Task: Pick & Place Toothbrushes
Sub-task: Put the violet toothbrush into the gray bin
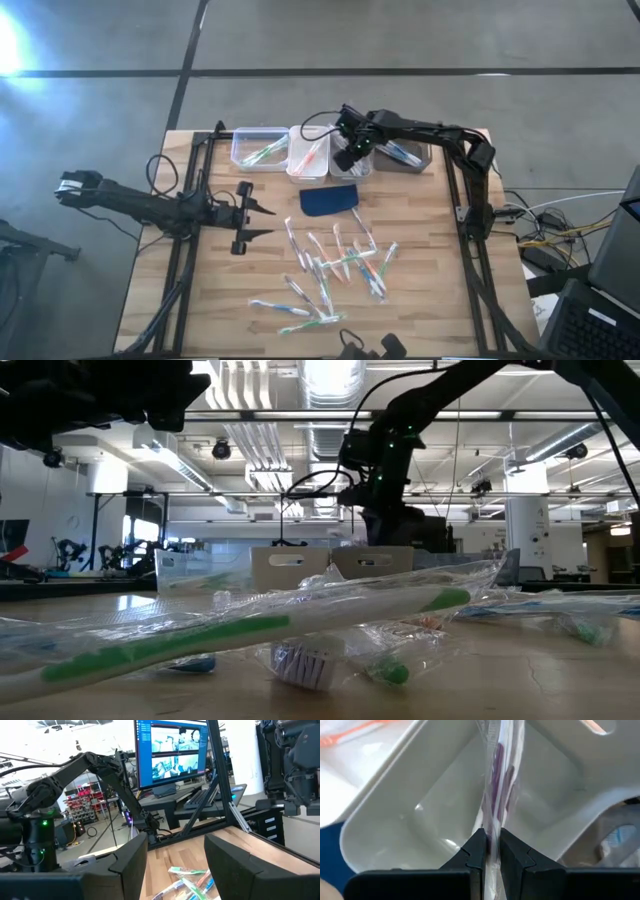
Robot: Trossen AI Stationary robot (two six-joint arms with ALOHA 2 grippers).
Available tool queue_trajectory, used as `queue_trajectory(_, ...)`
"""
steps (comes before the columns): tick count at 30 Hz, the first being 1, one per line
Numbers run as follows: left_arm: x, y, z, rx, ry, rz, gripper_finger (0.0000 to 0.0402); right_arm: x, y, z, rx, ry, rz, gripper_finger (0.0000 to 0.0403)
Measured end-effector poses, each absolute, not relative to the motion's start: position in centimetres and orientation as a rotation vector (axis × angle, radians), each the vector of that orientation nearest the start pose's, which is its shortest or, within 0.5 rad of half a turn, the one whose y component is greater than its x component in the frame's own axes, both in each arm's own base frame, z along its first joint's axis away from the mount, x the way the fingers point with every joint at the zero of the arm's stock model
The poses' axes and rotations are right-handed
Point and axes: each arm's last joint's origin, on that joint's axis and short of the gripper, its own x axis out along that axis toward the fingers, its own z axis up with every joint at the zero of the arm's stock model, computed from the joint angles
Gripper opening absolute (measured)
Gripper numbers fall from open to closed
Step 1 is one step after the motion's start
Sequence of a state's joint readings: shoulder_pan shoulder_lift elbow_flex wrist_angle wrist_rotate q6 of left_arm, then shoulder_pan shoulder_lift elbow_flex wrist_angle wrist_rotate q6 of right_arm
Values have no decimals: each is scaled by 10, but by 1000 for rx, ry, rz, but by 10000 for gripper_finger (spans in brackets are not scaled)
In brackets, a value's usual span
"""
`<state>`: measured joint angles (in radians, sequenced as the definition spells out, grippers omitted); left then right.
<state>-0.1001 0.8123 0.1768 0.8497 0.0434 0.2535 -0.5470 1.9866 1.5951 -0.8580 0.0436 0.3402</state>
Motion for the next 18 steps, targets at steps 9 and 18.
queue_trajectory(9, 165, -18, 219, 246, -231, -115, 202, 348, -218, 204, 658, 1147, -693, 28)
queue_trajectory(18, 165, -18, 219, 246, -232, -115, 202, 344, -220, 204, 734, 1153, -692, 28)
